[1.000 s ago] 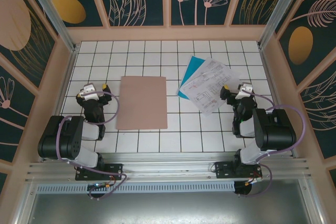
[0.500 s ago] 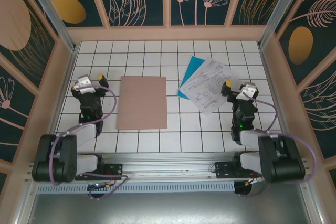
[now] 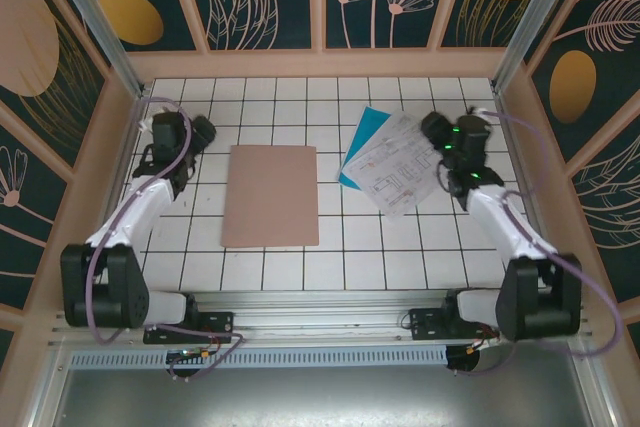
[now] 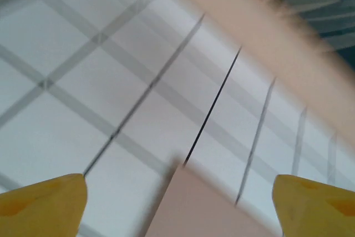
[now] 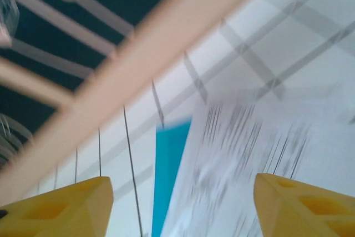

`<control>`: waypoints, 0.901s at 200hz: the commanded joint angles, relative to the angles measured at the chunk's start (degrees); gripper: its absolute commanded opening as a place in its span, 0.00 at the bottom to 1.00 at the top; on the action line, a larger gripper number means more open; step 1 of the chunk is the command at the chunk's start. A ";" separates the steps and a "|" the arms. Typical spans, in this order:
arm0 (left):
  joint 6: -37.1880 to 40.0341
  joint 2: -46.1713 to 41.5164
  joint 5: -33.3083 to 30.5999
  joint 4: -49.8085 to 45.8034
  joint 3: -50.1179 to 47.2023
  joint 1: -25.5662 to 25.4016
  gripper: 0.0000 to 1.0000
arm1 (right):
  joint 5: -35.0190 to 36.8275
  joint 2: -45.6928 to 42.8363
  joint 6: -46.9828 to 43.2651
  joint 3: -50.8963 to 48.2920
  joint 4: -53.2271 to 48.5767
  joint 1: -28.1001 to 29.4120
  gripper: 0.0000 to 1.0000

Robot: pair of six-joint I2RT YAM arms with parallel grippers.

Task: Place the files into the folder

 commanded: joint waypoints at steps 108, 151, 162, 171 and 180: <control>1.43 10.57 17.59 -6.06 -8.97 -4.48 0.51 | -26.75 35.17 -0.55 24.63 -7.55 26.36 0.55; -2.17 14.45 18.74 -1.98 -6.41 -4.49 0.39 | -27.10 38.46 0.36 27.62 -9.98 25.87 0.55; -2.11 15.61 18.40 -1.86 -5.01 -4.49 0.38 | -27.54 39.34 0.76 28.39 -10.32 25.50 0.55; -1.91 16.58 18.24 -2.00 -3.92 -4.49 0.38 | -27.64 40.08 0.95 29.19 -10.89 25.26 0.55; -1.59 17.50 18.24 -2.19 -3.00 -4.49 0.38 | -27.82 41.04 0.87 30.30 -11.59 25.21 0.55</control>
